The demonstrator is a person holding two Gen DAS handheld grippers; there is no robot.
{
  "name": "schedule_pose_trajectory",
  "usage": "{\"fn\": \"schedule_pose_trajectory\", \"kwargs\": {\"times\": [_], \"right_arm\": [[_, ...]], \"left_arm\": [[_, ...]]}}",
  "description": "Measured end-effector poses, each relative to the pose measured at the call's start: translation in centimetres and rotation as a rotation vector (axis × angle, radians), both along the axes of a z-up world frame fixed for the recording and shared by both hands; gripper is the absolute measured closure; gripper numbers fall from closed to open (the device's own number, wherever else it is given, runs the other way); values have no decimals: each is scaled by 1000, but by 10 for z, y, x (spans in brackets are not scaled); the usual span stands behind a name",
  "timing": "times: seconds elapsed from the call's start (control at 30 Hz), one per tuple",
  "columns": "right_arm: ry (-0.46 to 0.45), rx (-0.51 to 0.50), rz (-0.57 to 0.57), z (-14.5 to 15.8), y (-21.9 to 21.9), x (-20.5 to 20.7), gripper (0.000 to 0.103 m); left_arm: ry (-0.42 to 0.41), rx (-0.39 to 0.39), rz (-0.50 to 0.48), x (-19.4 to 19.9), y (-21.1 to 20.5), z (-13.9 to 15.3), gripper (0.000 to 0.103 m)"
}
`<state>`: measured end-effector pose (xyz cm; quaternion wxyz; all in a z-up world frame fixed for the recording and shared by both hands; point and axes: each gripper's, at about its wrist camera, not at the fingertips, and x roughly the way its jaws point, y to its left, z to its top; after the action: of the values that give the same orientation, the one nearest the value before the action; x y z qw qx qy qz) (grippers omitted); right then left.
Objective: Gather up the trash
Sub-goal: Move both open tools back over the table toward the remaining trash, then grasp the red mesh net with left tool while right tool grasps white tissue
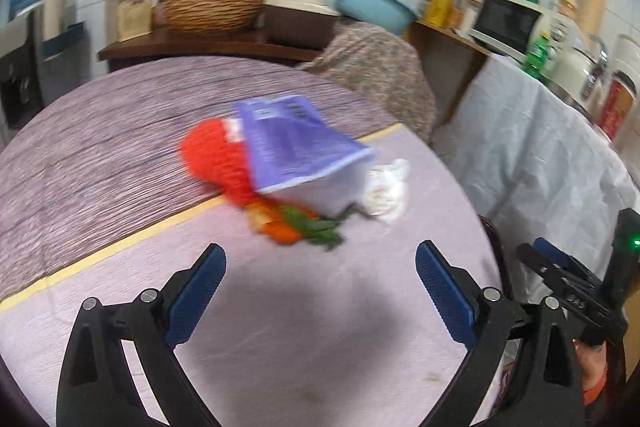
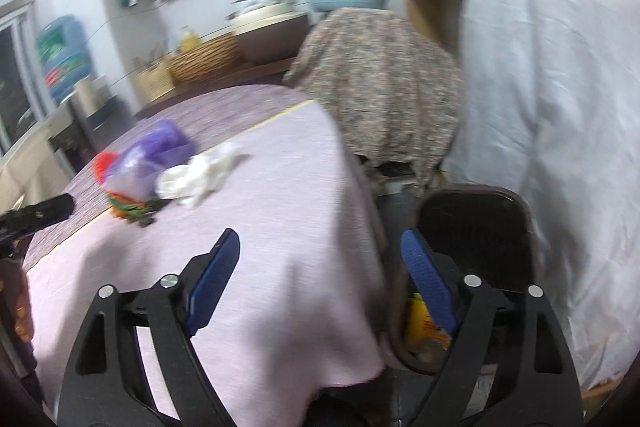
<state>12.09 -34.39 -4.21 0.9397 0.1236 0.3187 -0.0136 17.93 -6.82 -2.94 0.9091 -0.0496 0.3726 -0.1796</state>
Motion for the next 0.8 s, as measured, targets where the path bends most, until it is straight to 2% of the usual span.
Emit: {"fn": "schedule_pose_trajectory", "kwargs": {"times": [0.17,0.33,0.5,0.67,0.77,0.8], "right_arm": [[21,-54,126,10,41,27,20],[52,-93,247,11,77,58,20],[108,-196,335,3,114,96,20],[135,-294,353,-7,134,125,21],[152,-335,358,-11,141,139,42],[161,-336,365,-12,142,142,59]], "left_arm": [[49,-60,83,10,45,-10,9],[63,-109,120,14,72,-11,10],[70,-136,129,13,80,-14,10],[85,-149,119,16,80,-18,10],[89,-150,124,20,80,-18,11],[90,-152,124,21,80,-18,11]]}}
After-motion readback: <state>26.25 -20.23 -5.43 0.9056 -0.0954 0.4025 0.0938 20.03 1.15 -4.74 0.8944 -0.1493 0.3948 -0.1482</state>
